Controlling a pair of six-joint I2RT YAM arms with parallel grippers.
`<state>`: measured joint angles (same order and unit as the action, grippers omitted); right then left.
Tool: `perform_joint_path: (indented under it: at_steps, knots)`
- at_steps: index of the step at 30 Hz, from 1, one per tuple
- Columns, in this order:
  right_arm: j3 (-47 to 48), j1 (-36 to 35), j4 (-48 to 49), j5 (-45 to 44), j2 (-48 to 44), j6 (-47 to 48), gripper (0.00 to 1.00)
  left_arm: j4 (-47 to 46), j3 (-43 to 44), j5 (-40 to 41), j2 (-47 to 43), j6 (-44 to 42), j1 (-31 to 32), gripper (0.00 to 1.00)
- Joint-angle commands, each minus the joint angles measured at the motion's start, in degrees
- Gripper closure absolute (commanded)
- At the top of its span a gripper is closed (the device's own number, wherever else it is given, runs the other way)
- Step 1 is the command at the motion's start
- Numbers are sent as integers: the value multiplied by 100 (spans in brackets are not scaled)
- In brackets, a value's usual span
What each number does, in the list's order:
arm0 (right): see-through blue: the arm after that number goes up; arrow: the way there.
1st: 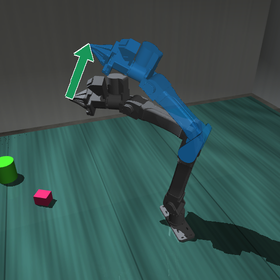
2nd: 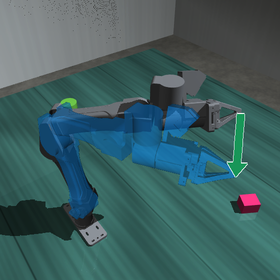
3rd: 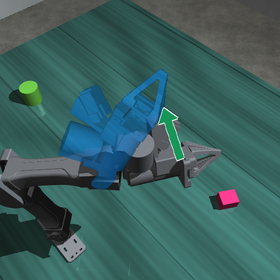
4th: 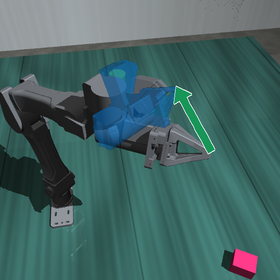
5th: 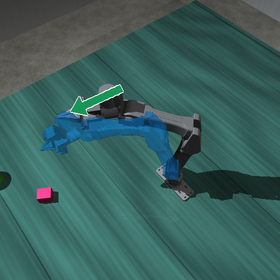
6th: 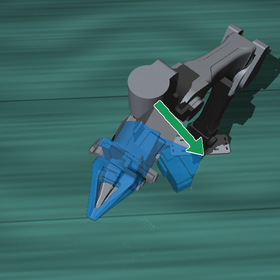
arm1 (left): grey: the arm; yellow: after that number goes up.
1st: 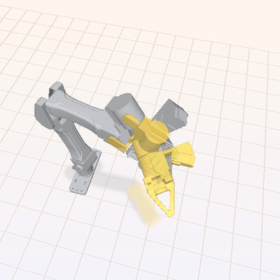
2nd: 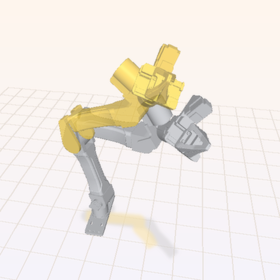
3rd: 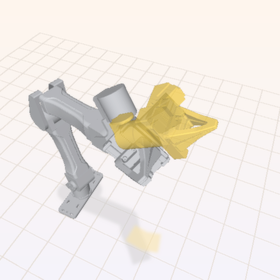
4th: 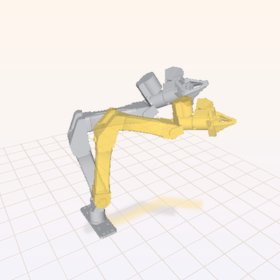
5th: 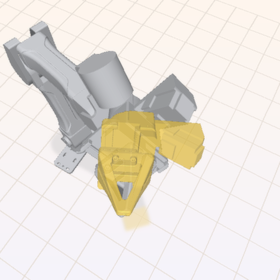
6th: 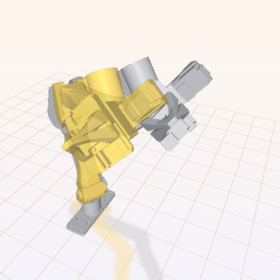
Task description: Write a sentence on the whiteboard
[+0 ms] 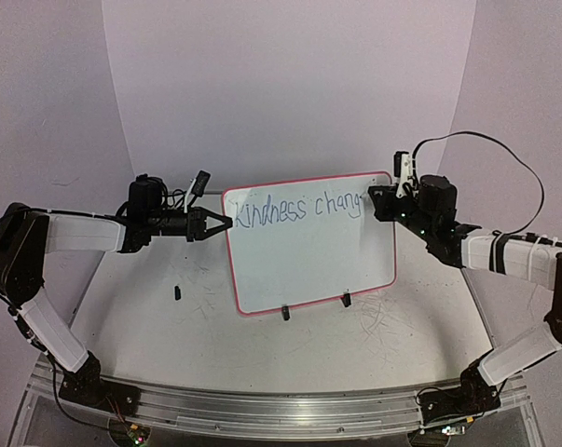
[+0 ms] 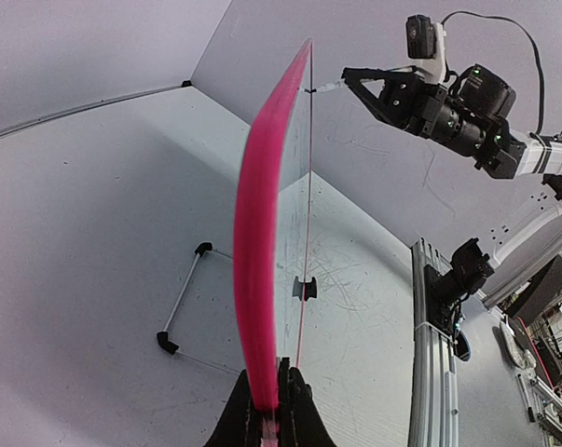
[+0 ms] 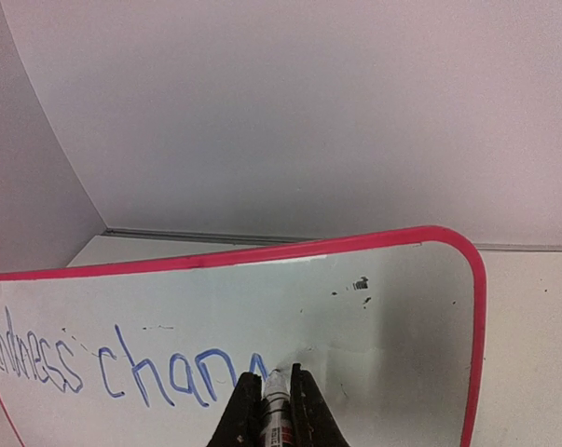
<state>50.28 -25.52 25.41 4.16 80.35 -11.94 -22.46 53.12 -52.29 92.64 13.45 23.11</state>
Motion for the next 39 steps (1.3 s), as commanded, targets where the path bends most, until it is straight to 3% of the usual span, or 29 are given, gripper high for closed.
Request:
perform_joint_path:
  at_steps: [1,14,39]
  knots:
    - [229,17,220,-147,61,-104,100,-22,95,119,-29,-449,72,100]
    - [214,23,86,-818,52,-199,100,-8,93,127,-63,-466,78,100]
    - [251,-13,166,-236,251,-310,100,-13,101,94,-69,-475,76,100]
